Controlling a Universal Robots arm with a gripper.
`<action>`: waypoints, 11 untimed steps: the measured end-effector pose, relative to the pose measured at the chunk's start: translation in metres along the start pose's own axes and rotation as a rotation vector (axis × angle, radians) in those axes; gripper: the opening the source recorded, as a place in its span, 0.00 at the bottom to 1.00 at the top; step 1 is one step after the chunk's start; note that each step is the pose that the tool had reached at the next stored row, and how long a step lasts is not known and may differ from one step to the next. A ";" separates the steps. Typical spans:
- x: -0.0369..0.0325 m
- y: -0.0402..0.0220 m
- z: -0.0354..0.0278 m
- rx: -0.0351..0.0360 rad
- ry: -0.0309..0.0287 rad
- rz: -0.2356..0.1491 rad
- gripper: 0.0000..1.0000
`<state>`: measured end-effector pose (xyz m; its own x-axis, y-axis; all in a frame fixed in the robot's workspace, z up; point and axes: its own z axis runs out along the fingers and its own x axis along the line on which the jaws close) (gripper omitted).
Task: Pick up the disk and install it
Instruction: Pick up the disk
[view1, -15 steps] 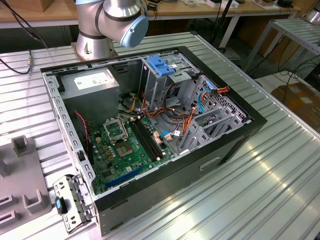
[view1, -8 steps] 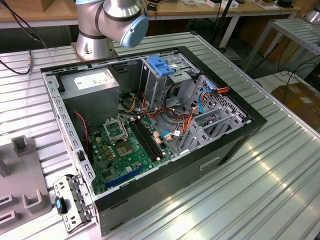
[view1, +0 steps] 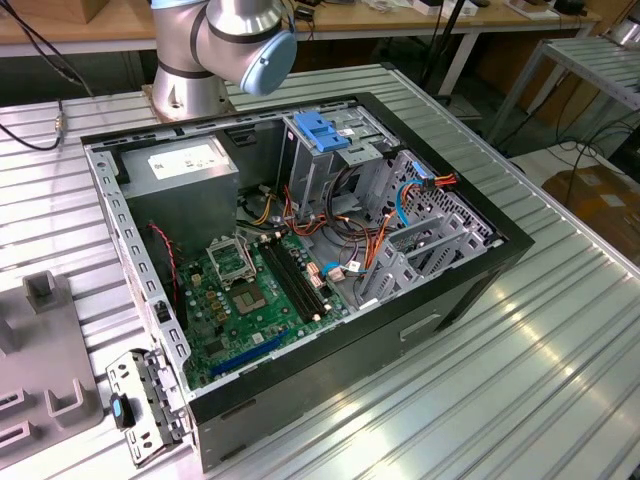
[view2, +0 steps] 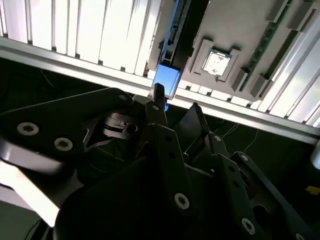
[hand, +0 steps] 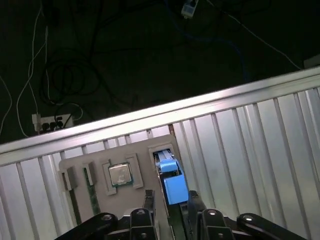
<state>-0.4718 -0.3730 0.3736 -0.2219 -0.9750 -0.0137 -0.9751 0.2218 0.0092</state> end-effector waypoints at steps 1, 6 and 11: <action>0.0000 0.0000 0.0007 0.0003 0.0001 -0.016 0.40; 0.0001 -0.0001 0.0094 0.0017 0.0001 -0.063 0.40; 0.0001 -0.0004 0.0174 0.0027 0.0001 -0.077 0.40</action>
<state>-0.4716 -0.3730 0.3562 -0.1461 -0.9892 -0.0142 -0.9893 0.1460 0.0055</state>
